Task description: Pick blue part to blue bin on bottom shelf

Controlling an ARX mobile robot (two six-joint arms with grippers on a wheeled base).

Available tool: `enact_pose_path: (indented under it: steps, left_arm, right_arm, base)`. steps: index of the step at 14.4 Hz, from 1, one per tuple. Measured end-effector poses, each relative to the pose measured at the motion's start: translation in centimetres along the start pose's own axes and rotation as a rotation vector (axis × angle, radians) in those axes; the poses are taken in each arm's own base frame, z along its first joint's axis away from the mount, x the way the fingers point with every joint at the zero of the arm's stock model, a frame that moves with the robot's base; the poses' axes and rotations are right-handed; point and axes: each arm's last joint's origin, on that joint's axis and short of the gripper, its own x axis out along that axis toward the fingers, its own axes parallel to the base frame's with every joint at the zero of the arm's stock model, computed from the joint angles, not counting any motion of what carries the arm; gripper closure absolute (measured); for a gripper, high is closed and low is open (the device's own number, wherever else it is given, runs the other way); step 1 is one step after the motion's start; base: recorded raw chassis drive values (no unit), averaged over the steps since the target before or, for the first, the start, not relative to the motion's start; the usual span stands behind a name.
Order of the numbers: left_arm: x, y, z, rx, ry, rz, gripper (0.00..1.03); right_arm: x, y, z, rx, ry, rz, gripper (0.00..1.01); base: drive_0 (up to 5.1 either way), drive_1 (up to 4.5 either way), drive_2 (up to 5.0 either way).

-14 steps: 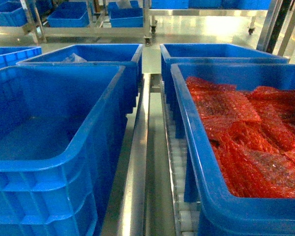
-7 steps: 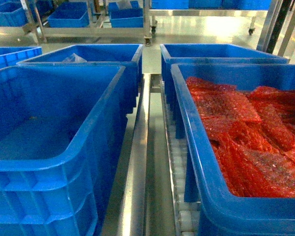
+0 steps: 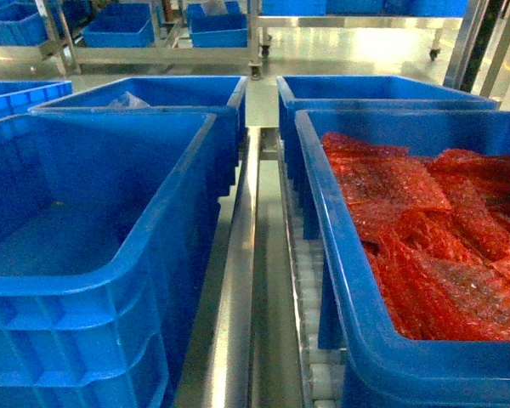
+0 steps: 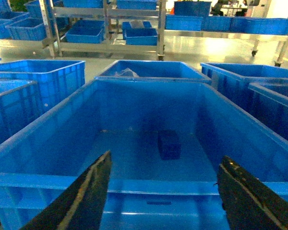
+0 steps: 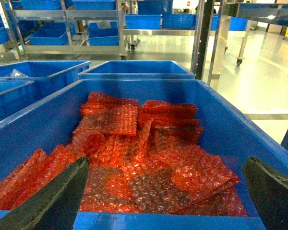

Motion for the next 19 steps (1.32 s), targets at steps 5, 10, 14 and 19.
enact_pose_path:
  steps: [5, 10, 14, 19]
  left_arm:
    - [0.0, 0.0, 0.0, 0.001, 0.0, 0.0, 0.05]
    - [0.0, 0.0, 0.0, 0.001, 0.0, 0.0, 0.05]
    - [0.0, 0.0, 0.0, 0.001, 0.0, 0.0, 0.05]
    - [0.0, 0.0, 0.0, 0.001, 0.0, 0.0, 0.05]
  right_arm:
    - [0.0, 0.0, 0.0, 0.0, 0.0, 0.0, 0.03]
    - [0.0, 0.0, 0.0, 0.0, 0.0, 0.0, 0.03]
    - [0.0, 0.0, 0.0, 0.0, 0.0, 0.0, 0.03]
    - [0.0, 0.0, 0.0, 0.0, 0.0, 0.0, 0.03]
  base:
    - [0.0, 0.0, 0.0]
    - [0.0, 0.0, 0.0]
    - [0.0, 0.0, 0.0]
    - [0.0, 0.0, 0.0]
